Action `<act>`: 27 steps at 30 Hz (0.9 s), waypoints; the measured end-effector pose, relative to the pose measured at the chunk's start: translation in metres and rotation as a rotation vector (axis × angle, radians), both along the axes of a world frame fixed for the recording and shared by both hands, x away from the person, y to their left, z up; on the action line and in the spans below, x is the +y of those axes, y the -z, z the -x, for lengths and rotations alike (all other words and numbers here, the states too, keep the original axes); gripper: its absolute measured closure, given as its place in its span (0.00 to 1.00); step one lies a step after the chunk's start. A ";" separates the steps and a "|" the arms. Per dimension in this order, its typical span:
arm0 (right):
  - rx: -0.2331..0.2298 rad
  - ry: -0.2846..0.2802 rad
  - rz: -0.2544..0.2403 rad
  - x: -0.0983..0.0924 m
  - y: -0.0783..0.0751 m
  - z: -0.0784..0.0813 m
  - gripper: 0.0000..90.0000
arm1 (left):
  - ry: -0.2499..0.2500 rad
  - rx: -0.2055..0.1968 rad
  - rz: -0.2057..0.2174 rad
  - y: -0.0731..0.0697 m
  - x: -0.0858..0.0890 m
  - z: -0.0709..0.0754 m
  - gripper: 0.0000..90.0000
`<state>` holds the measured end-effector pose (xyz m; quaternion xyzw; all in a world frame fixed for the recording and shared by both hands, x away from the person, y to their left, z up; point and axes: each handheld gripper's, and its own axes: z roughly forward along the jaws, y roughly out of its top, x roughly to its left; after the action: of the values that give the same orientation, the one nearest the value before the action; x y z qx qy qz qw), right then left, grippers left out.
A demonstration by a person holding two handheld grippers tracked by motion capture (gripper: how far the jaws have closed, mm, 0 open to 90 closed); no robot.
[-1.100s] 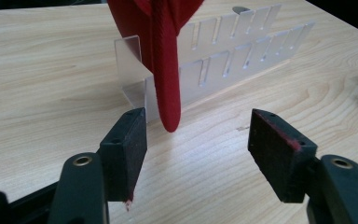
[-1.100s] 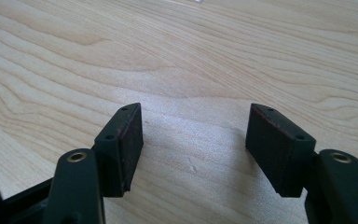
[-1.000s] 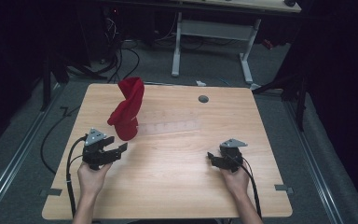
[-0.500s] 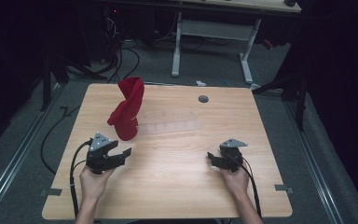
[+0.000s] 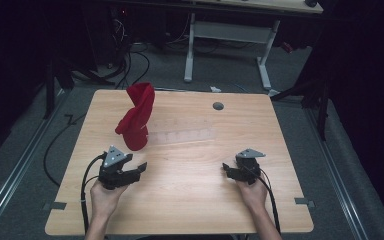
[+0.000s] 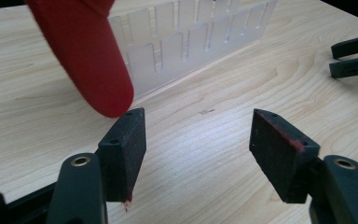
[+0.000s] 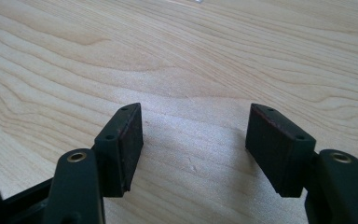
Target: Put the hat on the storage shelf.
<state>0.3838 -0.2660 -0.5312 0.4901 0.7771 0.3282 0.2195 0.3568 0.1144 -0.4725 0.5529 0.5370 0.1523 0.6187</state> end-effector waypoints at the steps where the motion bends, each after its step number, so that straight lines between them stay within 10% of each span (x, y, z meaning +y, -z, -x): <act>1: 0.000 0.000 0.000 0.000 0.000 0.000 0.41 | 0.001 -0.001 -0.003 0.000 -0.001 0.001 0.41; 27: 0.000 0.001 -0.001 0.000 0.000 0.000 0.41 | 0.062 0.028 -0.015 0.017 -0.032 0.010 0.40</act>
<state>0.3835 -0.2657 -0.5312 0.4908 0.7766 0.3284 0.2194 0.3467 0.0823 -0.4899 0.5760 0.5270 0.1294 0.6114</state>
